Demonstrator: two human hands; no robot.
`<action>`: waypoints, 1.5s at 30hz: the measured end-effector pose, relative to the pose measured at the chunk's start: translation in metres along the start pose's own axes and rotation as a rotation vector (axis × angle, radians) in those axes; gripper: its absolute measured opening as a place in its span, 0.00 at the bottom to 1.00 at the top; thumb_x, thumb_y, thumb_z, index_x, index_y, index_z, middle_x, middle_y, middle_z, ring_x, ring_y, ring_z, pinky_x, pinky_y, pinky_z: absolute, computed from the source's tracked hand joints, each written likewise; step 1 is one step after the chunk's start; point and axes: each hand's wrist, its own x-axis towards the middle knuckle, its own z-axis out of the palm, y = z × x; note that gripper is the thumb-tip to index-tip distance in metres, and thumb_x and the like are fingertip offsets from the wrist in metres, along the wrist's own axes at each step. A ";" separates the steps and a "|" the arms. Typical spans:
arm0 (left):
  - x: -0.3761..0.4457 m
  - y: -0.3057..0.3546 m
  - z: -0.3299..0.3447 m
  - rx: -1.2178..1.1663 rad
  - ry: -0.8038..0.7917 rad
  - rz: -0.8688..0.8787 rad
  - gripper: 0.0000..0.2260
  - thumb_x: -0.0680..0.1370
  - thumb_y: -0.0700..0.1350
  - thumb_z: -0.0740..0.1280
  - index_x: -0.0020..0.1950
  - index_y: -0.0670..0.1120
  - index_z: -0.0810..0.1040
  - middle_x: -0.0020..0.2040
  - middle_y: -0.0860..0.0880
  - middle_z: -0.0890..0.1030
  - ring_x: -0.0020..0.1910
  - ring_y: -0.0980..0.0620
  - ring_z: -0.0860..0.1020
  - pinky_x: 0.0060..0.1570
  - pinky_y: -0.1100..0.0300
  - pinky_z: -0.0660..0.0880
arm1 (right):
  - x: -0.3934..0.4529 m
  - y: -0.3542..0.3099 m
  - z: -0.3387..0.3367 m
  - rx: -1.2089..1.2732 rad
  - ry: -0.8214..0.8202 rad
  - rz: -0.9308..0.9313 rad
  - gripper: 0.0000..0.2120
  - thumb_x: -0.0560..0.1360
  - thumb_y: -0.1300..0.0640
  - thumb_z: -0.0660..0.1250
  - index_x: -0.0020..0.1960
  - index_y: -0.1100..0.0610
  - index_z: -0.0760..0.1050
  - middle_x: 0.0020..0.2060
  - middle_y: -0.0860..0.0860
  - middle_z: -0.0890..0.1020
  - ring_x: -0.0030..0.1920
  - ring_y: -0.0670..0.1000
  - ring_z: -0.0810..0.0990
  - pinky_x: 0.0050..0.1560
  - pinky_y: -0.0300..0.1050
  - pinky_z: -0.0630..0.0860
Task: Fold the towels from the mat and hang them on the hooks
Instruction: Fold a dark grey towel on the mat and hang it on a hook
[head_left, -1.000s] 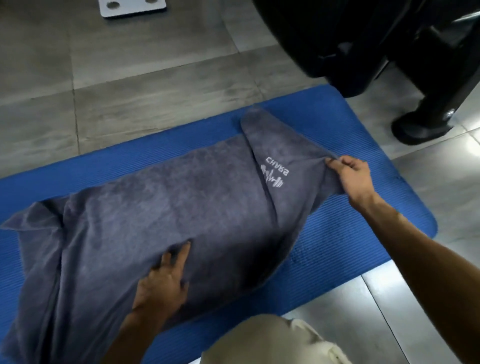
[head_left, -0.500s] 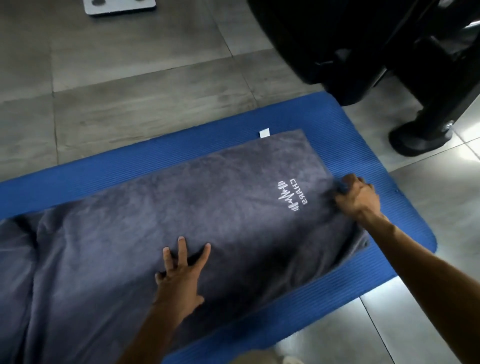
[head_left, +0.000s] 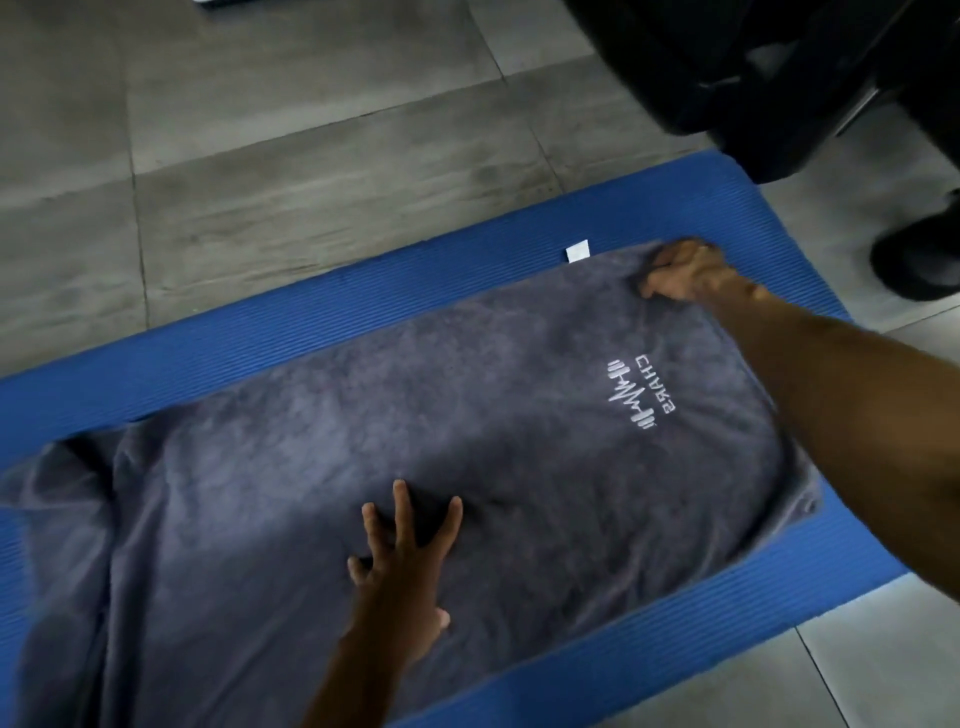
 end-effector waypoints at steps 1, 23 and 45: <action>0.000 -0.001 0.000 0.001 0.000 0.000 0.51 0.72 0.51 0.72 0.72 0.67 0.31 0.71 0.45 0.21 0.73 0.32 0.32 0.68 0.34 0.58 | 0.006 0.004 -0.003 0.020 -0.028 0.006 0.33 0.71 0.50 0.72 0.72 0.58 0.68 0.74 0.57 0.66 0.73 0.60 0.63 0.72 0.53 0.63; -0.005 -0.005 0.003 -0.068 0.067 0.052 0.50 0.72 0.49 0.73 0.75 0.66 0.36 0.74 0.47 0.25 0.73 0.34 0.32 0.69 0.32 0.54 | -0.240 0.131 0.163 -0.073 0.243 -0.026 0.36 0.76 0.35 0.44 0.76 0.55 0.62 0.76 0.59 0.61 0.75 0.65 0.56 0.73 0.65 0.55; -0.137 -0.300 0.111 -0.942 0.729 -0.949 0.24 0.77 0.52 0.60 0.70 0.42 0.69 0.64 0.36 0.72 0.64 0.36 0.70 0.65 0.49 0.63 | -0.326 -0.269 0.192 -0.053 -0.152 -1.259 0.14 0.79 0.54 0.62 0.63 0.56 0.76 0.60 0.50 0.79 0.59 0.54 0.78 0.62 0.48 0.73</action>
